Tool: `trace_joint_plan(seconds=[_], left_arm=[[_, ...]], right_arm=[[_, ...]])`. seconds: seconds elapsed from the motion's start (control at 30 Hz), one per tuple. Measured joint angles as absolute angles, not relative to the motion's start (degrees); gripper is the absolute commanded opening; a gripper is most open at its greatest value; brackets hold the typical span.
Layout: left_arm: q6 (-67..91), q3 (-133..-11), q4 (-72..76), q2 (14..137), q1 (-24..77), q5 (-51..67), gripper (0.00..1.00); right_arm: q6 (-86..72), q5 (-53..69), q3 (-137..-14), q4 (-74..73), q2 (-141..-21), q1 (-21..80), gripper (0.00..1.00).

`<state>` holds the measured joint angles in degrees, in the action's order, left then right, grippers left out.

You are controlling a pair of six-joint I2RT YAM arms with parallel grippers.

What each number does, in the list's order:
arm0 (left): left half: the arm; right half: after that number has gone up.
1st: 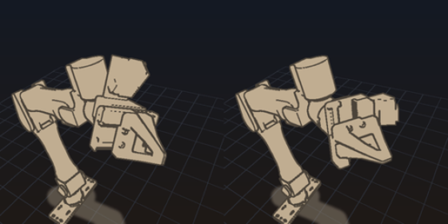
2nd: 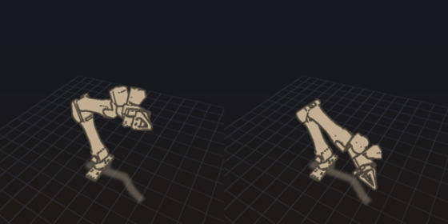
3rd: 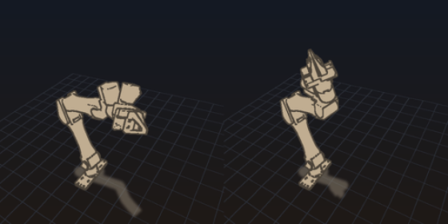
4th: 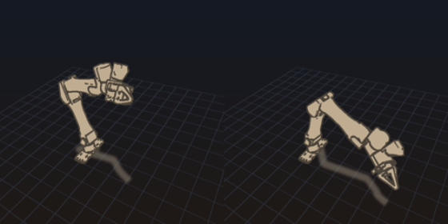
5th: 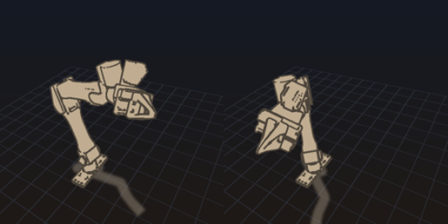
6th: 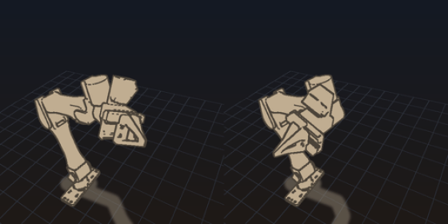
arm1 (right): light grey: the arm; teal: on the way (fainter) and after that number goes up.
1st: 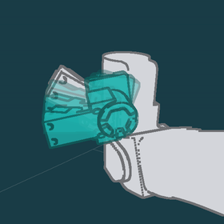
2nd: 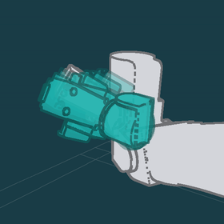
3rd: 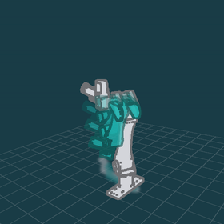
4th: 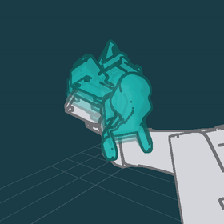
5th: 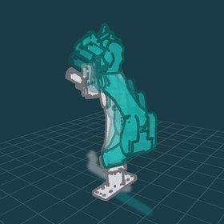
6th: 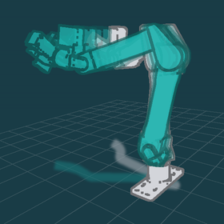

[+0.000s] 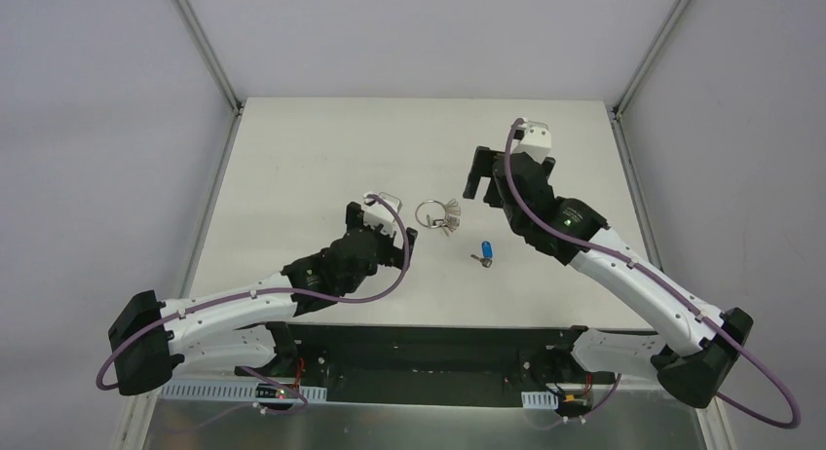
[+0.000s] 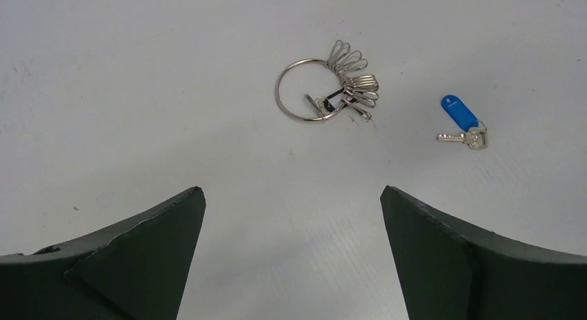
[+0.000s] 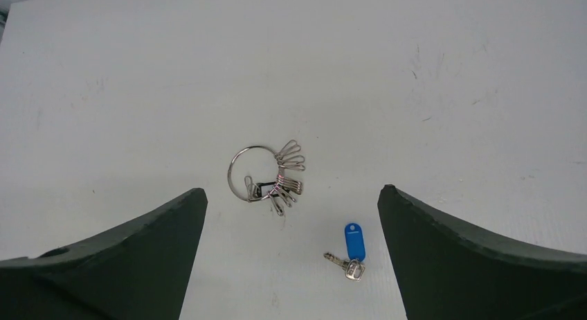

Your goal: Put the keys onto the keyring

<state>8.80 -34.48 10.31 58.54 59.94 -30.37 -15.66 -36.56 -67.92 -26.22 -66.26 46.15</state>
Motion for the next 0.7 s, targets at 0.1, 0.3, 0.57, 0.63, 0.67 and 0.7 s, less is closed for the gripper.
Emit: trace_joint_plan(seconds=[0.1, 0.3, 0.57, 0.63, 0.67, 0.7], left_arm=[[8.78, -34.48, 10.79, 57.71, 59.94, -30.26, 1.0], [8.78, -34.46, 11.46, 57.6, 59.94, -30.11, 1.0], [8.78, -34.48, 11.62, 57.6, 59.94, -29.89, 1.0], [8.78, -34.46, 11.62, 57.6, 59.94, -29.67, 1.0], [8.8, -34.46, 11.62, 57.6, 59.94, -29.43, 1.0], [8.8, -34.46, 11.62, 57.6, 59.94, -29.19, 1.0]], right_arm=[[-15.46, -36.29, -68.47, -25.52, -66.22, 46.26, 0.99], [-14.63, -35.77, -68.47, -25.54, -66.35, 46.33, 0.99], [-11.29, -36.25, -68.12, -24.36, -68.84, 46.33, 0.99], [-9.74, -36.71, -67.75, -23.49, -70.13, 46.28, 0.99], [-9.1, -36.77, -67.75, -23.2, -70.94, 46.22, 0.99], [-8.25, -36.82, -67.77, -22.76, -72.18, 46.09, 0.99]])
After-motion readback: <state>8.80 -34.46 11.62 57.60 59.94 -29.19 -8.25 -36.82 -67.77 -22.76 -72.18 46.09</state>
